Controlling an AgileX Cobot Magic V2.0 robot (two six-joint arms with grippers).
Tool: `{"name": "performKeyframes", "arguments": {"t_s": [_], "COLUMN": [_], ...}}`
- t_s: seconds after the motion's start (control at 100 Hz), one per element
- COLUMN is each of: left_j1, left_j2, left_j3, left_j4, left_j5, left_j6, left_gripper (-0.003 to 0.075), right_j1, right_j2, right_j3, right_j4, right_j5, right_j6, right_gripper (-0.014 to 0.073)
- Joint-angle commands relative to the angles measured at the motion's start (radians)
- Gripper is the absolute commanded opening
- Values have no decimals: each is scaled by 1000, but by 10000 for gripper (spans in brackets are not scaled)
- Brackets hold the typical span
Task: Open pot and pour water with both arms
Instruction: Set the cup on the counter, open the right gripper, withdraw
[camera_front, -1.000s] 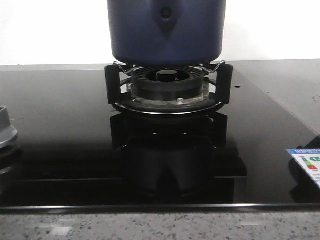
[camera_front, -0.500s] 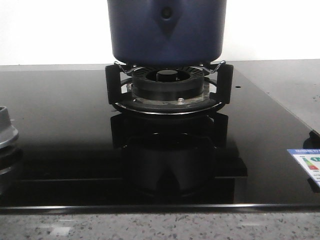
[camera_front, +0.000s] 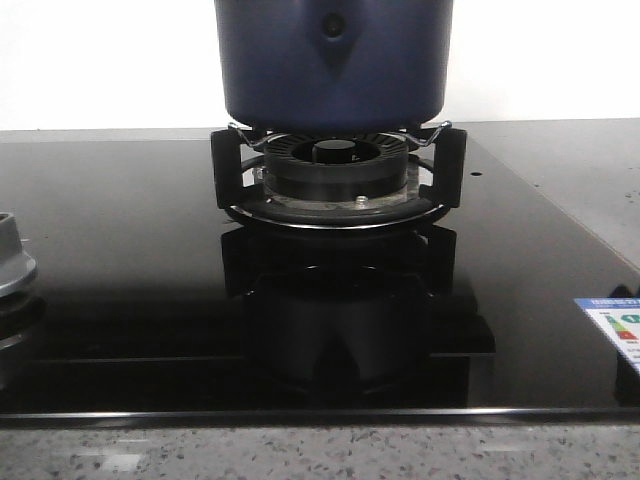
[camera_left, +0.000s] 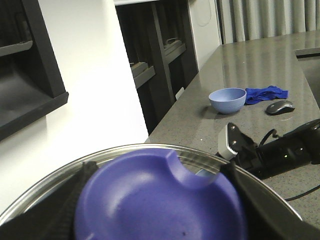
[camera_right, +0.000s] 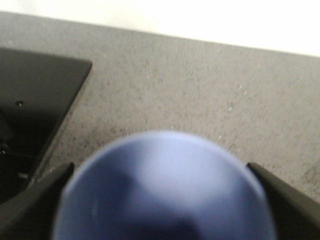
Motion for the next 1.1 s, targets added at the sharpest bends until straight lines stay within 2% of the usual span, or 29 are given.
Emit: {"name": "performKeyframes", "arguments": {"t_s": [0.0, 0.38, 0.48, 0.55, 0.64, 0.78, 0.79, 0.8, 0.83, 1.09], "left_j1": [3, -19, -50, -68, -85, -92, -92, -92, -92, -112], "left_j2": [-28, 92, 143, 184, 235, 299, 304, 306, 318, 395], "left_j3": [-35, -35, -35, -35, -35, -35, -35, -35, -35, -39], "left_j4": [-85, -87, -87, -87, -89, -105, -109, -111, -118, -176], "left_j5": [-14, -13, -17, -25, -35, -37, -37, -37, -40, -59], "left_j6": [-8, -8, -1, 2, 2, 52, 54, 54, 54, 110], "left_gripper": [335, 335, 335, 335, 335, 335, 335, 335, 335, 335], "right_j1": [-7, -7, -7, -7, -7, -7, -7, -7, -7, -7], "right_j2": [-72, -266, -322, -364, -418, -493, -499, -502, -514, -541], "right_j3": [-26, -26, -26, -26, -26, -26, -26, -26, -26, -26], "right_j4": [-1, -1, -1, -1, -1, -18, -23, -23, -30, -111], "right_j5": [-42, -91, -140, -205, -298, -388, -390, -390, -390, -383], "right_j6": [3, 3, 52, 102, 149, 163, 163, 163, 163, 165], "right_gripper": [610, 604, 589, 524, 372, 51, 2, 2, -74, -64]}}
